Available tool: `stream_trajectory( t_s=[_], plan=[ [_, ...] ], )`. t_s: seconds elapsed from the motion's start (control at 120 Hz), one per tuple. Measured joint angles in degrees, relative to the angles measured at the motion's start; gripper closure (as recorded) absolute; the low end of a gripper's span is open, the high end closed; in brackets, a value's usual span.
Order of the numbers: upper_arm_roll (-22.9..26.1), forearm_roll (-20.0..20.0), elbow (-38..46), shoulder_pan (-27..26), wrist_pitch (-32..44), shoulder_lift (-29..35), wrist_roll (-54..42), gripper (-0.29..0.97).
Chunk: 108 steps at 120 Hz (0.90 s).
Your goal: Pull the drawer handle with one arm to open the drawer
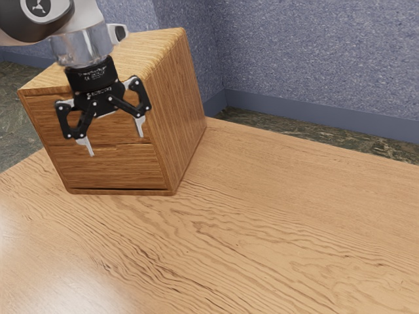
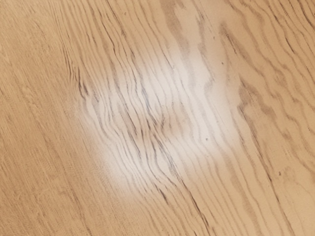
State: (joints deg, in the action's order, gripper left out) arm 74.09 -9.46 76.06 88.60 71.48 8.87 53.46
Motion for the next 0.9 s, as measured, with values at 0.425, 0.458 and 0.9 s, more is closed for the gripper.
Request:
stream_trajectory(
  t_s=[0.425, 0.458, 0.9],
  plan=[
    [-2.4, 1.7, -9.3, 7.4, 6.9, 1.3, 15.3, 0.03],
    [-2.3, 1.8, -8.2, 10.5, 8.3, 1.5, 16.1, 0.03],
    [-6.1, -33.3, 11.1, 41.2, 27.3, 33.3, 9.7, 0.04]
  ],
)
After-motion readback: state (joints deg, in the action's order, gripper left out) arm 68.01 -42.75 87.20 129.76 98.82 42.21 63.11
